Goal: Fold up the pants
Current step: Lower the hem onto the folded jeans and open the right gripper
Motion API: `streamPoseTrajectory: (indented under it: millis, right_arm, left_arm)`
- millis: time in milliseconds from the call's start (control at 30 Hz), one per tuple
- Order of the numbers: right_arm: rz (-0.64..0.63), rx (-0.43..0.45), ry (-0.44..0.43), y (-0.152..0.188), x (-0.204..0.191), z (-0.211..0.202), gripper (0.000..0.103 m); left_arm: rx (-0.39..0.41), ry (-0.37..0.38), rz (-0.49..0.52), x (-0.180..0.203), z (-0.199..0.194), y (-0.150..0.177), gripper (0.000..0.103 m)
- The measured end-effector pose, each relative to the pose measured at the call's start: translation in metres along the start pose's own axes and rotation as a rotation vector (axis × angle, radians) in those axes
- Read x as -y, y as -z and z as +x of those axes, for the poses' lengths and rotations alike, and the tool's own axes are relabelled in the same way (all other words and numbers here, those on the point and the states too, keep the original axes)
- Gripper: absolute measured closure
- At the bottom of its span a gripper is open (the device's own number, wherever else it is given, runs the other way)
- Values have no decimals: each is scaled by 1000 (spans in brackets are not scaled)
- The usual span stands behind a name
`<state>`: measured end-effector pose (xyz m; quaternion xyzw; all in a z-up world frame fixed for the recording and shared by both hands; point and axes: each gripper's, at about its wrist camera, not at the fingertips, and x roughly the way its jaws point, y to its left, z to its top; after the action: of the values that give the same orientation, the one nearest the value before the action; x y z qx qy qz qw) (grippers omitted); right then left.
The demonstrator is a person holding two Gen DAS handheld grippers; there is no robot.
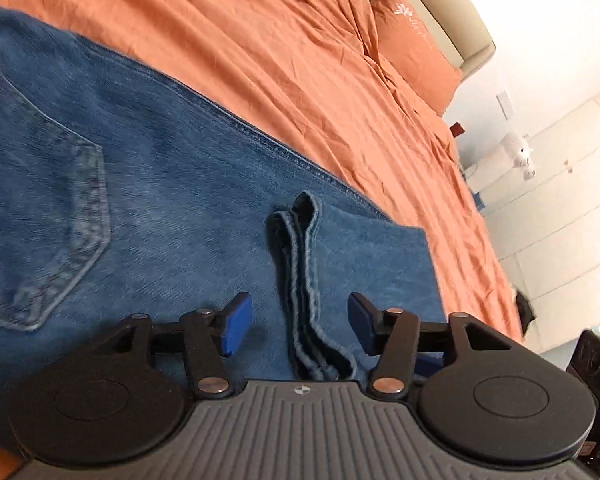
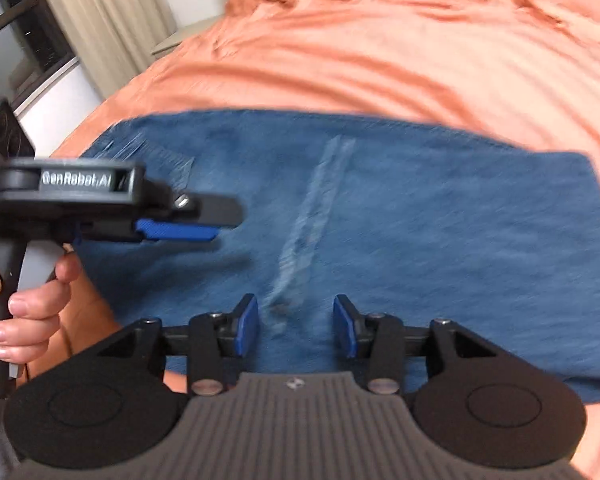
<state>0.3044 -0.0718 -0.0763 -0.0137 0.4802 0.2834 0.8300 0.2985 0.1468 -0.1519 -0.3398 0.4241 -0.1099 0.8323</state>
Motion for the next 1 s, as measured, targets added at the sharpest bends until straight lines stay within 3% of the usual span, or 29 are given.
streamPoseTrajectory:
  millis: [133, 233, 333, 433, 500, 600, 700, 833, 1000]
  right_arm:
    - [50, 35, 131, -6, 36, -10, 64]
    - [75, 62, 218, -3, 68, -23, 64]
    - [97, 89, 291, 3, 97, -37, 64]
    - [119, 91, 340, 12, 128, -48, 76]
    - [123, 89, 372, 17, 144, -54, 91]
    - [126, 107, 384, 23, 158, -64, 94]
    - [126, 131, 364, 33, 164, -71, 96]
    - [98, 142, 329, 48, 154, -73, 96]
    - [24, 65, 333, 61, 143, -45, 96]
  left_arm:
    - [-23, 14, -25, -6, 29, -10, 37]
    - [-21, 9, -30, -11, 44, -14, 43]
    - [1, 38, -26, -9, 52, -20, 62]
    - [31, 11, 65, 2, 55, -23, 95]
    - [84, 23, 169, 19, 45, -21, 97]
    - [169, 72, 315, 53, 22, -21, 97]
    - [226, 42, 433, 81, 6, -24, 97]
    - [145, -75, 429, 70, 25, -36, 97]
    - [44, -204, 376, 40, 64, -27, 97]
